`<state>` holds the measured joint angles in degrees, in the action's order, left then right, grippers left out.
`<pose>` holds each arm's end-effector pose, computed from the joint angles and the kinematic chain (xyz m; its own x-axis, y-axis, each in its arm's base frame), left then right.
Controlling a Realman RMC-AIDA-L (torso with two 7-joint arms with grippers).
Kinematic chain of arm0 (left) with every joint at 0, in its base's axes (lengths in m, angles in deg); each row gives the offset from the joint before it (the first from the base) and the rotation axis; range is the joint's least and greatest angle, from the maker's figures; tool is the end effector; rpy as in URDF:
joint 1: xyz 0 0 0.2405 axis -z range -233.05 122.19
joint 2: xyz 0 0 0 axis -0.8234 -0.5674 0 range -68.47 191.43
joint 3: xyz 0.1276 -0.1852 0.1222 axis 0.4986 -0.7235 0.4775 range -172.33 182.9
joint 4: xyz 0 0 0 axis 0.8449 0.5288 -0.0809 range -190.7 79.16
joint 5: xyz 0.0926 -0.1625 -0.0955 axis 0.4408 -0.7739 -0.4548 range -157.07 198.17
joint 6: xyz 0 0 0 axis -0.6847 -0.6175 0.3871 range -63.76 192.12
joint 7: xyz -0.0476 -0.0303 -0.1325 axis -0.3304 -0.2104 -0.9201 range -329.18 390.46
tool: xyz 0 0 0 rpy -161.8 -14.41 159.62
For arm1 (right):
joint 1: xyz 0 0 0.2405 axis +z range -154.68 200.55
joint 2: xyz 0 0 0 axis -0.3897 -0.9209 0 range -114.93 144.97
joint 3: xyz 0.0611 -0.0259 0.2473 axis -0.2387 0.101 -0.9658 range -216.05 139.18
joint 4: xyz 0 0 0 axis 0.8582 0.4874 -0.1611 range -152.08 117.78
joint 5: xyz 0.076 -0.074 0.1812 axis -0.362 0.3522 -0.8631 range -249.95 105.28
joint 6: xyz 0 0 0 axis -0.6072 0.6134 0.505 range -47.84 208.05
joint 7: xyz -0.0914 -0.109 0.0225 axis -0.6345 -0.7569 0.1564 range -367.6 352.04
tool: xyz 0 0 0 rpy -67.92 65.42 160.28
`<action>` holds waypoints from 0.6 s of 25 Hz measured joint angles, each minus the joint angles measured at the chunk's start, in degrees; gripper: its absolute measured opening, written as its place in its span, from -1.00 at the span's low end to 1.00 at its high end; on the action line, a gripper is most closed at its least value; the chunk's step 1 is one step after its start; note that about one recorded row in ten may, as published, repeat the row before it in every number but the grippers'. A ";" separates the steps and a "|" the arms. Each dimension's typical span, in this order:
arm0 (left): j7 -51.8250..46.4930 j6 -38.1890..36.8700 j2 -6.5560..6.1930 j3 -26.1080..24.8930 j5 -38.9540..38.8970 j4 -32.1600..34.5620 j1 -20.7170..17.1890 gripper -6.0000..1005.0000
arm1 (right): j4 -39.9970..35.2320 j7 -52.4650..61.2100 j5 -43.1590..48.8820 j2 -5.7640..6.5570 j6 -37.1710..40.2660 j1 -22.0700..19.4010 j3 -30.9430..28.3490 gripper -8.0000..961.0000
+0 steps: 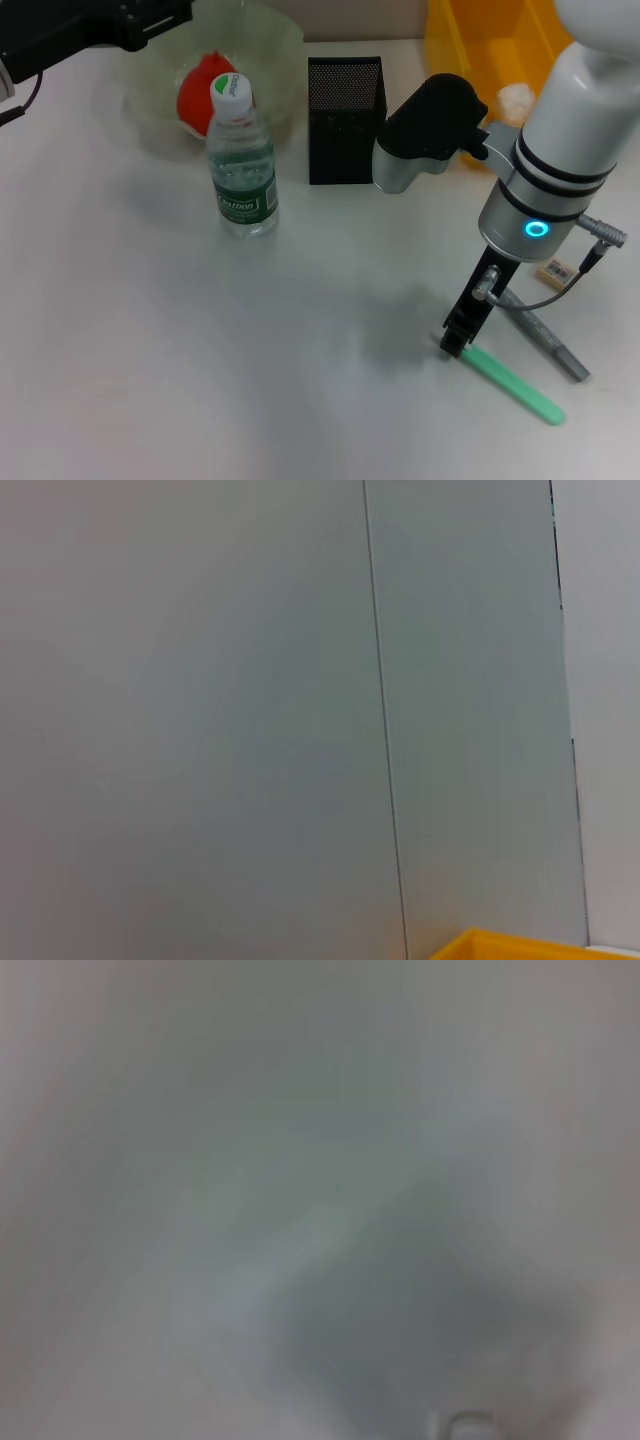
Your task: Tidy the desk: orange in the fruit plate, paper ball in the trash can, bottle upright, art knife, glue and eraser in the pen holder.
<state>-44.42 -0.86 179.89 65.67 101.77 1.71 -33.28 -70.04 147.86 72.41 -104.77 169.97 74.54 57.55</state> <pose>-0.2136 0.3802 0.0627 0.7827 -0.0346 0.6214 0.4107 -0.7215 -0.5575 0.1598 0.3425 -0.0769 0.5895 -0.5948 0.5465 -0.5176 -0.7976 -0.3097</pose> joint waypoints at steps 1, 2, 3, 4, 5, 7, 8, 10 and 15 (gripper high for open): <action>0.00 0.00 0.00 0.00 0.00 0.00 0.00 0.40 | 0.21 -0.03 -0.01 0.00 -0.02 0.09 0.00 -0.24; 0.00 -0.01 0.03 0.00 -0.01 0.00 -0.03 0.40 | 0.21 -0.03 -0.01 0.00 -0.02 0.09 0.00 -0.26; 0.00 -0.05 0.06 0.00 -0.02 0.00 -0.08 0.40 | 0.33 -0.06 -0.03 0.00 -0.04 0.15 0.00 -0.29; 0.00 -0.05 0.06 0.00 -0.02 0.00 -0.08 0.40 | 0.33 -0.06 -0.03 0.00 -0.04 0.15 0.00 -0.31; 0.00 -0.06 0.06 0.00 -0.02 0.00 -0.08 0.40 | 0.33 -0.08 -0.04 0.00 -0.05 0.16 0.00 -0.33; 0.00 -0.13 0.06 0.00 -0.02 0.00 -0.10 0.40 | 0.33 -0.11 -0.05 0.00 -0.04 0.16 0.00 -0.38; 0.00 -0.23 0.07 0.00 -0.02 0.00 -0.17 0.40 | 0.35 -0.20 -0.07 0.00 -0.05 0.10 0.00 -0.43; 0.00 -0.31 0.07 0.00 -0.02 0.00 -0.22 0.40 | 0.36 -0.26 -0.09 0.00 -0.05 0.04 -0.01 -0.54; 0.00 -0.46 0.07 -0.14 -0.04 0.31 -0.56 0.40 | -2.19 -2.77 -0.17 0.36 2.17 -2.04 -3.76 -0.65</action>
<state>-44.42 -1.32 179.96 65.53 101.73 2.02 -33.84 -72.23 145.09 72.25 -104.42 172.14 72.51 53.78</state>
